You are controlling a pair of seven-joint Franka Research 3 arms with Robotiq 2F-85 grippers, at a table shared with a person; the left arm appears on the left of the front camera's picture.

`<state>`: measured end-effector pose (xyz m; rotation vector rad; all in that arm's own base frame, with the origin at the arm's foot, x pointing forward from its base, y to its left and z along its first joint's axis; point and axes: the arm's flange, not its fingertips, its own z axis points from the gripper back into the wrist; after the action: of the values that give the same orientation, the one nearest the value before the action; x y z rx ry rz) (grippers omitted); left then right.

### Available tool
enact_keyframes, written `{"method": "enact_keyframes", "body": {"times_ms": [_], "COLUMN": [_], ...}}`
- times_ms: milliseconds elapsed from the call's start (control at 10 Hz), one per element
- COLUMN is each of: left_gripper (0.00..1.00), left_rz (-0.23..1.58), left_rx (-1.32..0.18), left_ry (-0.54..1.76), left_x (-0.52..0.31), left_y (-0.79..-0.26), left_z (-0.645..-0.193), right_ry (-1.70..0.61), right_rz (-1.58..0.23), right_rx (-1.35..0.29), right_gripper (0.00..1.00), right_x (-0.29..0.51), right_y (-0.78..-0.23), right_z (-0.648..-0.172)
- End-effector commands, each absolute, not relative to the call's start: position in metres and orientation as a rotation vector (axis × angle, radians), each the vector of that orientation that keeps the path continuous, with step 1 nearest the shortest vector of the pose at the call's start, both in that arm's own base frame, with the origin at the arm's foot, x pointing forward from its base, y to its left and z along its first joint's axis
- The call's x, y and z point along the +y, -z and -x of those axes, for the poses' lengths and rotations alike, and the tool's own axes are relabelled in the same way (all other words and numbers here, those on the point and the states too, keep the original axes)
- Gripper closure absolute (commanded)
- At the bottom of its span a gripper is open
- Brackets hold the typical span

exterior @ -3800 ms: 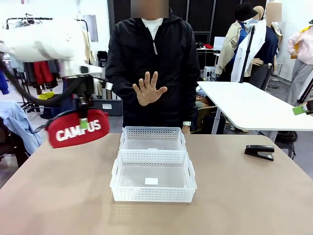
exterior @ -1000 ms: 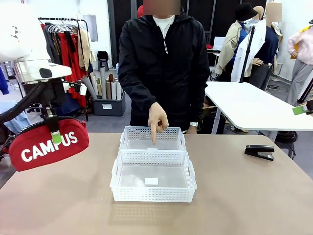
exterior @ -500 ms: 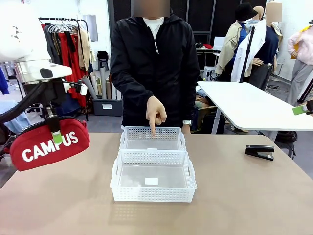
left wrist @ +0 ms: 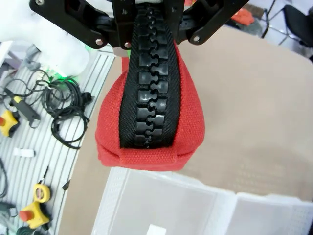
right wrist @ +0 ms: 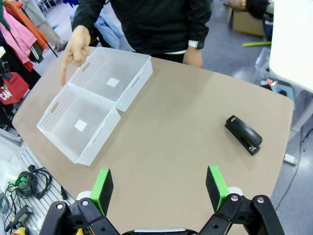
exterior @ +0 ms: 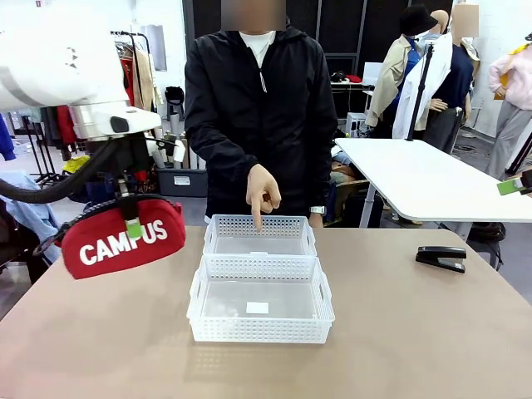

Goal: Distribute items into two baskets.
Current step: Place the picked Pencil pouch into the Organizing basket as instructed by the person.

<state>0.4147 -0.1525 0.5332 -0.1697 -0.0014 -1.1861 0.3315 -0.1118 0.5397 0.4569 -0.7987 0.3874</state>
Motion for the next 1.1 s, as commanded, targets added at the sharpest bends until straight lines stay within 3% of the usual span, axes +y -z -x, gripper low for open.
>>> {"method": "enact_keyframes", "body": {"times_ms": [0,1000], "left_gripper": [1.00,1.00], "left_rz": [0.144,0.124], "left_rx": [-0.001,0.027], "left_ry": [1.252,1.568], "left_x": [-0.164,-0.291], "left_y": [-0.533,-0.499], "left_z": [-0.430,-0.474], "right_ry": [-0.392,-0.392], "right_rz": [-0.470,-0.470], "right_rx": [-0.808,-0.808], "right_gripper": [0.00,0.00], "right_x": [-0.112,-0.112], "right_y": [-0.541,-0.541], "right_z": [-0.332,-0.332]}}
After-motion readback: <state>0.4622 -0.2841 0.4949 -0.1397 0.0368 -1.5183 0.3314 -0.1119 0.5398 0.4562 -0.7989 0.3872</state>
